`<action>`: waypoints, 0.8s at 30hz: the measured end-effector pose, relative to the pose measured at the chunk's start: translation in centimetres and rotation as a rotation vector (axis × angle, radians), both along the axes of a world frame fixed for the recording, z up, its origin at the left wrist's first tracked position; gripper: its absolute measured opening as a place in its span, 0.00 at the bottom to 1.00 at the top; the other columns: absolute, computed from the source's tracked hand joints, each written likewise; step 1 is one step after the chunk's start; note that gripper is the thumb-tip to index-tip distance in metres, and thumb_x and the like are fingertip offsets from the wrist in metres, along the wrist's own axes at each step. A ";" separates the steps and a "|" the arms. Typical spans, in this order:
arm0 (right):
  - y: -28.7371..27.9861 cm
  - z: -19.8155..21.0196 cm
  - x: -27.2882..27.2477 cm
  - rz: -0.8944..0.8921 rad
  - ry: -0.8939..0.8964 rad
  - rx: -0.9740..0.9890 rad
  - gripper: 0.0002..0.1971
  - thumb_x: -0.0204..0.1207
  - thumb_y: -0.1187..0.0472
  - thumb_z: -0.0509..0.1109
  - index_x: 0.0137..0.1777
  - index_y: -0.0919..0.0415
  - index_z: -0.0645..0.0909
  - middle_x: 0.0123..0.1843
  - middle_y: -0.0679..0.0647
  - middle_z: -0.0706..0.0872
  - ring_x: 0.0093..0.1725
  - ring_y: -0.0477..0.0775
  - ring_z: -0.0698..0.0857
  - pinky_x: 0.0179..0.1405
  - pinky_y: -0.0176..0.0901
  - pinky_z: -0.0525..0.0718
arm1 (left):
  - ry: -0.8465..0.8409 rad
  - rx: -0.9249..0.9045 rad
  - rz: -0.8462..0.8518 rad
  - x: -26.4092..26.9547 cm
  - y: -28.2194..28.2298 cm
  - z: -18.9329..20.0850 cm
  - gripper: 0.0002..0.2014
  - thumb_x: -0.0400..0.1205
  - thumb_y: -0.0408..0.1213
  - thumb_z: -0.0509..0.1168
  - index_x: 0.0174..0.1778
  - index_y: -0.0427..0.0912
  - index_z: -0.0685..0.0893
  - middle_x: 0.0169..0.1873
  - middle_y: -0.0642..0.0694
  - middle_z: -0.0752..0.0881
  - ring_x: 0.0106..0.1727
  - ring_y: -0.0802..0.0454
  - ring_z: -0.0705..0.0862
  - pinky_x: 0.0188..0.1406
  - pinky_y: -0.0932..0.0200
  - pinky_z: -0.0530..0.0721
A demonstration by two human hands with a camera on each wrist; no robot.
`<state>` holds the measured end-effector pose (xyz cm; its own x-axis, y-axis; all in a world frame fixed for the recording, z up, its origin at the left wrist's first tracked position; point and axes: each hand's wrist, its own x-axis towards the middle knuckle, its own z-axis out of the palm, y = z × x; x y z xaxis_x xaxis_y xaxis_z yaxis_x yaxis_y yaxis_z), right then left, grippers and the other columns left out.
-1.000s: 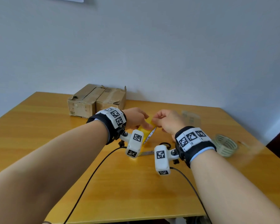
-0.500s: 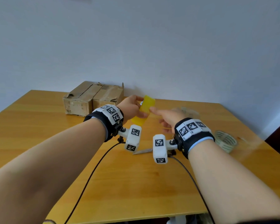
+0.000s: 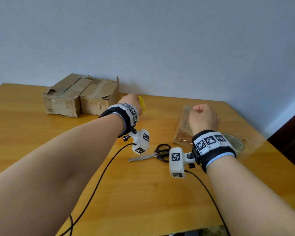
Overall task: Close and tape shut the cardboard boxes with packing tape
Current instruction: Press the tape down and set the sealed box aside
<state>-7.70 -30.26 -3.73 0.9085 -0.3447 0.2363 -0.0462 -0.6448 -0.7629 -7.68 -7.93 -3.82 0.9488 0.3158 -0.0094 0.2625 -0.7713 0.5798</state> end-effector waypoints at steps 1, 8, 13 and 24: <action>-0.5 -0.3 0.2 -0.021 0.054 -0.053 0.09 0.83 0.60 0.64 0.50 0.44 0.84 0.64 0.50 0.85 0.71 0.61 0.77 0.71 0.59 0.77 | 0.007 -0.006 0.000 0.4 -0.3 -0.3 0.21 0.82 0.32 0.66 0.71 0.44 0.79 0.62 0.41 0.85 0.49 0.44 0.84 0.39 0.53 0.82; -2.5 -2.7 0.3 0.031 0.292 0.025 0.16 0.89 0.45 0.56 0.68 0.43 0.81 0.72 0.58 0.77 0.56 0.58 0.84 0.51 0.52 0.84 | -0.008 -0.297 -0.336 -0.4 -4.9 -0.9 0.38 0.78 0.18 0.56 0.80 0.58 0.66 0.74 0.44 0.74 0.57 0.47 0.85 0.42 0.49 0.91; -1.8 -1.9 -0.6 0.184 0.215 0.255 0.18 0.88 0.45 0.55 0.70 0.48 0.79 0.63 0.50 0.84 0.61 0.57 0.84 0.66 0.62 0.84 | 0.161 -0.404 -0.560 -2.1 -8.0 -1.5 0.45 0.80 0.21 0.66 0.85 0.63 0.55 0.66 0.42 0.79 0.55 0.44 0.88 0.55 0.47 0.90; -0.6 2.8 -0.9 0.450 0.046 0.339 0.16 0.88 0.43 0.62 0.69 0.48 0.81 0.61 0.47 0.89 0.59 0.49 0.88 0.62 0.55 0.88 | -0.039 -0.734 -0.310 -1.6 -4.0 4.4 0.08 0.85 0.35 0.67 0.58 0.36 0.80 0.36 0.43 0.82 0.32 0.52 0.79 0.41 0.54 0.85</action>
